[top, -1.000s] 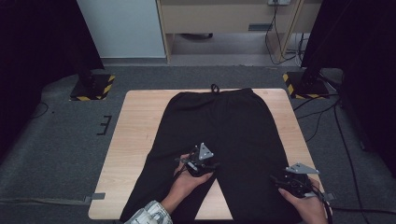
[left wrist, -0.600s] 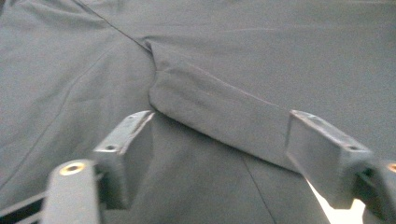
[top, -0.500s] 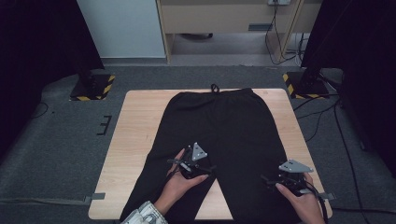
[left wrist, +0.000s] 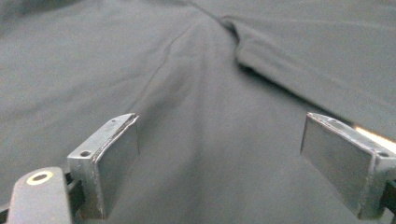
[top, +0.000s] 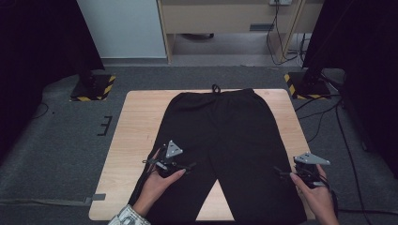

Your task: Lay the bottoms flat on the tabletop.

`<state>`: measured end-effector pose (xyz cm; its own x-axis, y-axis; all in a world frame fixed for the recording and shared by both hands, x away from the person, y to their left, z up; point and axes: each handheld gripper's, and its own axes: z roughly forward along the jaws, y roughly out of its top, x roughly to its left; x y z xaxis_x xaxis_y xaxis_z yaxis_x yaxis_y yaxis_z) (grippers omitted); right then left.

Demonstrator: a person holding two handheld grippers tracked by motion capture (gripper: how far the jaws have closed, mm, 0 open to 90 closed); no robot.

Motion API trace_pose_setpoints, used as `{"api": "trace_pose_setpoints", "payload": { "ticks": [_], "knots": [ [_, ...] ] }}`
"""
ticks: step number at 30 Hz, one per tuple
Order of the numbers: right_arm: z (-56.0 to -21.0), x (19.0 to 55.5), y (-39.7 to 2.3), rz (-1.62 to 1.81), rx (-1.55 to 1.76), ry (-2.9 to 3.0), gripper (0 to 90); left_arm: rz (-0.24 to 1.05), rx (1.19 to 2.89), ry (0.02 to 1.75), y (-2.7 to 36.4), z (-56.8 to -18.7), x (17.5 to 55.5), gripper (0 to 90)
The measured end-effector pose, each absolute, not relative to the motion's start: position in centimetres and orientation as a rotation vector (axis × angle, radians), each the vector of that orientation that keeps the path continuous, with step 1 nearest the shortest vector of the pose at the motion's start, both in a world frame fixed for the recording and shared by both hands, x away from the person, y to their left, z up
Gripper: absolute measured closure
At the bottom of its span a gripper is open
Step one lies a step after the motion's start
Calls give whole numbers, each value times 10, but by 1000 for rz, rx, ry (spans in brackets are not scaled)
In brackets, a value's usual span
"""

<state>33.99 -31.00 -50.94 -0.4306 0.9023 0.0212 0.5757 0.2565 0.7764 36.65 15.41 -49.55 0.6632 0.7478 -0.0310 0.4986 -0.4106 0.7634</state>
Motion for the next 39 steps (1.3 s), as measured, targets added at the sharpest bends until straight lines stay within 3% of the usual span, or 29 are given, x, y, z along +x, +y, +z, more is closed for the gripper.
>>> {"api": "trace_pose_setpoints", "payload": {
  "ticks": [11, 22, 32, 39],
  "knots": [
    [-519, 357, -317, 990, 1363, 2169, 79, 435, 2128, 1015, 189, -500, 361, 86],
    [-528, 373, -336, 969, 1425, 2127, 81, 527, 2091, 1148, 256, -502, 361, 88],
    [-520, 394, -350, 970, 1476, 2072, 90, 590, 2081, 1262, 311, -502, 381, 80],
    [-513, 413, -353, 941, 1522, 2028, 101, 611, 2082, 1352, 325, -510, 403, 82]
  ]
}}
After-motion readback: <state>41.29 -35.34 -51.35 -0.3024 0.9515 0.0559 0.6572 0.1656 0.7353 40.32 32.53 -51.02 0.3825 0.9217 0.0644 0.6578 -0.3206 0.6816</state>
